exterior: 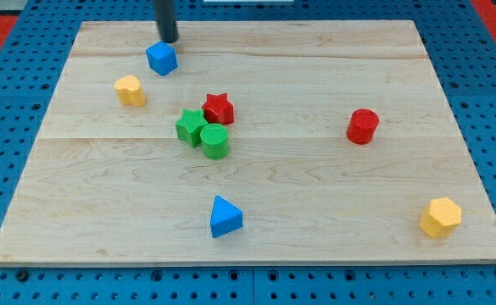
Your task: Move the red circle towards the group of blocks
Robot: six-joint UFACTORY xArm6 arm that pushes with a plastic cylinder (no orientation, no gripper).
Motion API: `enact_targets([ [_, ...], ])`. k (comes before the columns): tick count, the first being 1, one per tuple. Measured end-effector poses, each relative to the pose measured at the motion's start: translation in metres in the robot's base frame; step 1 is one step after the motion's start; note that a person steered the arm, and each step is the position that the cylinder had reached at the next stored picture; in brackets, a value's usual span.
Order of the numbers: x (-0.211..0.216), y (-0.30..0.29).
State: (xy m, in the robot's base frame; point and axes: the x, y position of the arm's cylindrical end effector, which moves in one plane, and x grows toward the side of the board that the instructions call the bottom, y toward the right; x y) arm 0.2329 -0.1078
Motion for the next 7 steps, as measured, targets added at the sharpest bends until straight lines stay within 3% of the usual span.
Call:
enact_targets([
  [3,0.03,0.112],
  [7,0.04,0.172],
])
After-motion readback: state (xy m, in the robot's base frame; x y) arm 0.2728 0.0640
